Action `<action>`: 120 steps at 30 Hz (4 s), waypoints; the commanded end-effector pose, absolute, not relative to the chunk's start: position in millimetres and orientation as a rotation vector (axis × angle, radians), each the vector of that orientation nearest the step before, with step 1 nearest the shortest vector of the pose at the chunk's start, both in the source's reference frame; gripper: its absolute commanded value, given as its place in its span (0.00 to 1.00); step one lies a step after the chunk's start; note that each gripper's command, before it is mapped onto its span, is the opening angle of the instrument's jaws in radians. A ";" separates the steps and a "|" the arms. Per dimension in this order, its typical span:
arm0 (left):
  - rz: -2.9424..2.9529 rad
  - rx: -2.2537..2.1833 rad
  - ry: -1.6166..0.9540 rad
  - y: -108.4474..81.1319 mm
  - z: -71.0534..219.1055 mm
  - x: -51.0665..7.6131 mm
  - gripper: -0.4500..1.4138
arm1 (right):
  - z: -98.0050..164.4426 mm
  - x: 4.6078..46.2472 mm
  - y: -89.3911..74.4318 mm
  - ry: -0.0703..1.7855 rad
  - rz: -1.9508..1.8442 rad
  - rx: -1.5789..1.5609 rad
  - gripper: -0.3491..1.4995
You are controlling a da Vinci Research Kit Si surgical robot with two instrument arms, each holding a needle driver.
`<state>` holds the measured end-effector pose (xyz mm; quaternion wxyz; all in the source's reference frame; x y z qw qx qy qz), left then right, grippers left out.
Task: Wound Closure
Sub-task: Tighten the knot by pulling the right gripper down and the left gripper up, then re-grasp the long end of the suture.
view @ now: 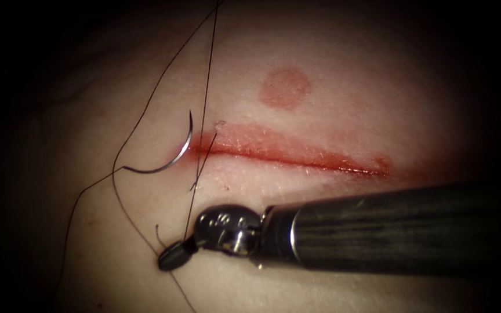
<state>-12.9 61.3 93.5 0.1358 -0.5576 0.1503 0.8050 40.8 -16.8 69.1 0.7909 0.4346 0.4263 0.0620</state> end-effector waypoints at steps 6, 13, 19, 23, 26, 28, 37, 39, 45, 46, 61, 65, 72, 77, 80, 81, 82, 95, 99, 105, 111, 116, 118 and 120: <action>2.323 -1.646 0.413 61.7 93.6 -12.9 0.05 | 69.7 41.3 -17.2 0.921 0.131 0.936 0.00; 2.298 -1.677 0.358 60.7 93.1 -12.3 0.05 | 69.7 41.2 -17.2 0.921 0.130 0.936 0.00; 2.250 -1.705 0.283 60.4 92.9 -11.8 0.05 | 69.8 41.3 -17.1 0.921 0.132 0.935 0.00; 2.230 -1.703 0.250 60.4 92.8 -11.7 0.21 | 69.8 41.3 -17.1 0.921 0.132 0.936 0.00; 2.194 -1.694 0.208 60.4 92.8 -11.7 0.38 | 69.8 41.3 -17.1 0.920 0.130 0.938 0.00; 2.161 -1.676 0.166 60.3 92.7 -11.7 0.37 | 69.8 41.3 -17.1 0.920 0.131 0.938 0.00; 1.982 -1.646 -0.059 58.9 91.5 -10.9 0.61 | 69.8 41.3 -17.1 0.925 0.128 0.936 0.00; 1.962 -1.657 -0.101 58.4 91.0 -10.4 0.61 | 69.8 41.3 -17.1 0.926 0.128 0.936 0.00; 1.890 -1.752 -0.311 56.0 89.0 -7.9 0.61 | 69.9 41.5 -17.0 0.926 0.124 0.932 0.00; 1.880 -1.771 -0.352 55.3 88.5 -7.3 0.61 | 69.9 41.5 -17.0 0.926 0.124 0.932 0.00; 1.871 -1.885 -0.565 44.8 83.0 -4.1 0.61 | 69.9 41.7 -17.1 0.923 0.123 0.929 0.00; 1.875 -1.902 -0.587 42.1 81.8 -4.2 0.61 | 69.9 41.6 -17.1 0.918 0.121 0.927 0.00; 1.877 -1.920 -0.647 35.9 80.6 -4.4 0.61 | 69.9 41.4 -17.1 0.915 0.118 0.926 0.00; 1.866 -1.912 -0.703 32.6 80.6 -4.2 0.61 | 69.9 41.4 -17.2 0.915 0.117 0.927 0.00; 1.857 -1.901 -0.739 31.3 80.6 -4.0 0.61 | 69.9 41.4 -17.2 0.915 0.117 0.926 0.00; 1.855 -1.910 -0.737 30.9 80.6 -3.9 0.61 | 69.9 41.4 -17.2 0.915 0.117 0.926 0.00; 1.850 -1.915 -0.740 30.3 80.6 -3.8 0.61 | 70.0 41.4 -17.2 0.915 0.117 0.925 0.00; 1.695 -1.923 -0.928 24.8 77.3 -3.1 0.53 | 70.1 41.6 -17.3 0.910 0.116 0.921 0.00; 1.591 -1.842 -1.058 23.0 77.1 -4.8 0.58 | 70.2 41.8 -17.4 0.896 0.112 0.912 0.00; 1.496 -1.748 -1.097 21.5 78.4 -6.6 0.58 | 70.3 41.6 -17.5 0.891 0.108 0.909 0.00; 1.324 -1.658 -1.182 20.6 80.2 -8.2 0.58 | 70.5 41.6 -17.5 0.883 0.105 0.903 0.00; 1.185 -1.586 -1.246 20.4 81.3 -9.1 0.58 | 70.6 41.7 -17.7 0.877 0.102 0.898 0.00; 1.163 -1.574 -1.250 20.5 81.6 -9.3 0.58 | 70.7 41.7 -17.8 0.874 0.101 0.896 0.00; 1.143 -1.561 -1.256 20.5 82.0 -9.5 0.58 | 70.7 41.7 -17.8 0.874 0.100 0.895 0.00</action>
